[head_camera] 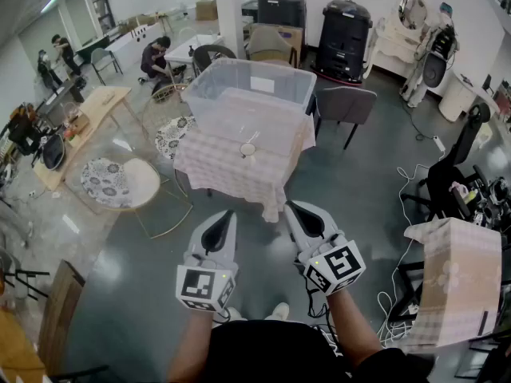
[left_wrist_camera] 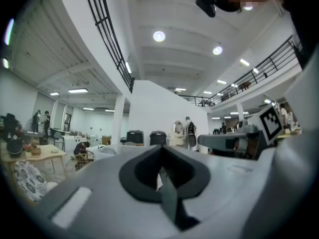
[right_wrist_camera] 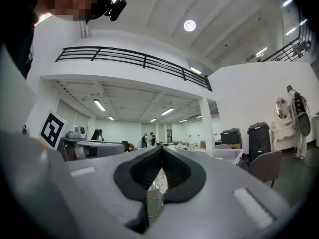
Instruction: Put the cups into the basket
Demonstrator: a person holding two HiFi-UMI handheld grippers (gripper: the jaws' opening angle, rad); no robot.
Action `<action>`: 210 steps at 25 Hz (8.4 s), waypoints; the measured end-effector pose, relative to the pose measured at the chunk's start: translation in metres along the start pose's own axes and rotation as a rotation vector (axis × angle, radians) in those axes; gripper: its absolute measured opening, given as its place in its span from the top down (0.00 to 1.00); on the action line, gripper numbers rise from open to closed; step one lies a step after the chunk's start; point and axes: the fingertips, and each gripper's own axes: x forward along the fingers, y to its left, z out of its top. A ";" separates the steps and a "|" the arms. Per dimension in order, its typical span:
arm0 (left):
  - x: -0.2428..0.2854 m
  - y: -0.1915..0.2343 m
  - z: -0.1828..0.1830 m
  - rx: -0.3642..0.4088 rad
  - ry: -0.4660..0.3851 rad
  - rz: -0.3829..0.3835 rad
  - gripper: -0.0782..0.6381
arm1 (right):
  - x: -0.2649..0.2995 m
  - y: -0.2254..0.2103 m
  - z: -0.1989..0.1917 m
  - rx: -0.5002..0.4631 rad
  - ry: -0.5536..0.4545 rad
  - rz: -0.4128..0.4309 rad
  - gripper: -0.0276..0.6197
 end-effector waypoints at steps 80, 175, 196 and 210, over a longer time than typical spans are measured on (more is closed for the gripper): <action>0.164 0.227 -0.011 -0.077 -0.020 -0.071 0.88 | 0.269 -0.061 -0.023 -0.025 0.020 -0.031 0.95; 0.436 0.377 -0.074 -0.086 0.118 -0.289 0.88 | 0.415 -0.198 -0.490 -0.340 1.397 0.169 0.83; 0.452 0.373 -0.082 -0.106 0.137 -0.283 0.88 | 0.405 -0.205 -0.468 -0.099 1.268 0.115 0.90; 0.468 0.363 -0.080 -0.118 0.122 -0.303 0.88 | 0.410 -0.192 -0.384 -0.143 1.142 0.188 0.90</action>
